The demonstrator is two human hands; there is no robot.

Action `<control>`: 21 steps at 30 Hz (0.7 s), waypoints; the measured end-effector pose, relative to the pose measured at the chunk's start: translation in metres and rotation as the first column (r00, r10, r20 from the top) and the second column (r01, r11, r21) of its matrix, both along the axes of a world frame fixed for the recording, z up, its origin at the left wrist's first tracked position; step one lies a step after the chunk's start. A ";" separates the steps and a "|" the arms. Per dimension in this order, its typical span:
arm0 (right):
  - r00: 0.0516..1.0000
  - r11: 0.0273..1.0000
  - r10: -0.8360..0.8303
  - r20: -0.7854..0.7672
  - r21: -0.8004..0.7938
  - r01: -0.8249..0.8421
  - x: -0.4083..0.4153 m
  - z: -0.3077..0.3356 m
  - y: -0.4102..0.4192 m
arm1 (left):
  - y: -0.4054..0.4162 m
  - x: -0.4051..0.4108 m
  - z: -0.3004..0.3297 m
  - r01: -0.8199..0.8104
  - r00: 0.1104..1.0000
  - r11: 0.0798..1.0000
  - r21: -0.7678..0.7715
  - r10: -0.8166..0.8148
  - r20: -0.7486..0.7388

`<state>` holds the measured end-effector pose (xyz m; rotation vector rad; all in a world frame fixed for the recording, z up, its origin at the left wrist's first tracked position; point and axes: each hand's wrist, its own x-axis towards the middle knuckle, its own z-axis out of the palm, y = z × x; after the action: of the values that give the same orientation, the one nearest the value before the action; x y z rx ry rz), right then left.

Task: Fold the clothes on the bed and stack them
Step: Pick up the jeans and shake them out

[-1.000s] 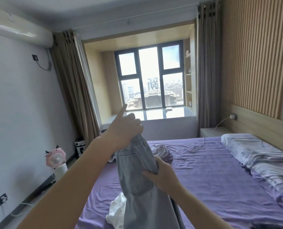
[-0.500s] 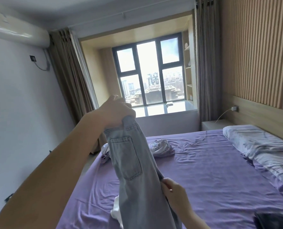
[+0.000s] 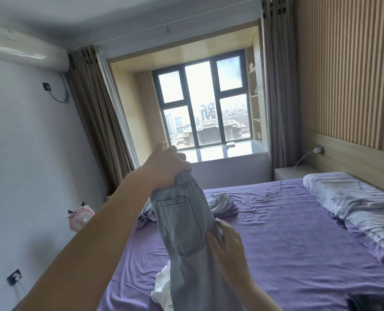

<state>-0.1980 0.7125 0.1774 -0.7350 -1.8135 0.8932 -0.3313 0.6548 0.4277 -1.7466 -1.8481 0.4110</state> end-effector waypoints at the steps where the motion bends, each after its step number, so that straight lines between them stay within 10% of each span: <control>1: 1.000 0.998 0.015 0.015 0.060 -0.016 -0.001 0.009 0.002 | 0.000 0.001 -0.001 0.005 1.000 1.000 0.003 -0.005 0.004; 9: 0.988 0.988 0.151 0.012 0.020 -0.151 -0.003 0.040 0.012 | -0.007 0.015 -0.022 -0.077 0.971 0.993 -0.086 0.055 -0.232; 13: 0.981 0.983 0.185 -0.059 0.021 -0.184 -0.005 0.043 0.006 | 0.006 0.036 -0.075 0.027 0.987 0.949 -0.314 -0.075 -0.142; 21: 0.993 0.995 0.075 0.091 0.066 -0.081 0.055 -0.014 0.002 | 0.016 0.029 -0.101 0.230 0.969 0.949 -0.217 -0.202 0.145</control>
<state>-0.1434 0.7148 0.1637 -0.6730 -1.9532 0.8555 -0.3028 0.6706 0.3264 -2.1518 -1.7190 0.4581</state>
